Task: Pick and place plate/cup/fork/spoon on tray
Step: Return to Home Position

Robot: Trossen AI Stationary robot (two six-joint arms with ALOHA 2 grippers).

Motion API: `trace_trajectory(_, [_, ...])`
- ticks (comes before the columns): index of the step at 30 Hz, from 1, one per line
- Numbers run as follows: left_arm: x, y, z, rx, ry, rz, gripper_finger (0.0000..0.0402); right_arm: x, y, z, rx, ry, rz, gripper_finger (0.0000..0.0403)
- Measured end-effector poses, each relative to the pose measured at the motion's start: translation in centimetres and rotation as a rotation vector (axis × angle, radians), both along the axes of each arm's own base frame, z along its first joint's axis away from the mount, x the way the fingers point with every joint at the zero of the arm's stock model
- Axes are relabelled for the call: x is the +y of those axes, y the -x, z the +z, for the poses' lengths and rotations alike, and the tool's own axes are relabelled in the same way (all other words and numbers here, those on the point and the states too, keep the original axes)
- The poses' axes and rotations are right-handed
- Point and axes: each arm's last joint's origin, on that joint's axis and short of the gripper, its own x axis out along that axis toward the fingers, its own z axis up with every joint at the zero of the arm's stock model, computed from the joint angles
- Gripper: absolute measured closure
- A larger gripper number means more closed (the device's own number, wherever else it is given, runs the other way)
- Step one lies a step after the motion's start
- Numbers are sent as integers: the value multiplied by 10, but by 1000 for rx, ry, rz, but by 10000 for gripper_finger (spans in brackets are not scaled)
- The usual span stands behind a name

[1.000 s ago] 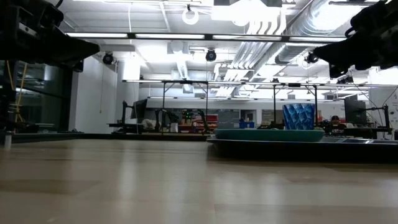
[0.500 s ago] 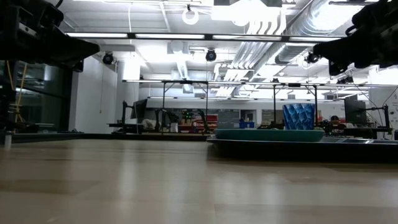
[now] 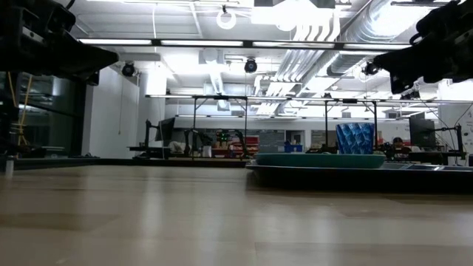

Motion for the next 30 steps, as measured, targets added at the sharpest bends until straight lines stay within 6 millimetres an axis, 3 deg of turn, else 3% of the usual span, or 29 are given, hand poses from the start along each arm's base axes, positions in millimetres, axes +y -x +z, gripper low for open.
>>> trace_trajectory(5, [0, 0, 0, -5, 0, -1, 401, 0, 0, -2, 17, -73, 3, 403])
trace_trajectory(30, [0, 0, 0, -2, 0, -1, 401, 0, 0, -2, 12, -76, 3, 402])
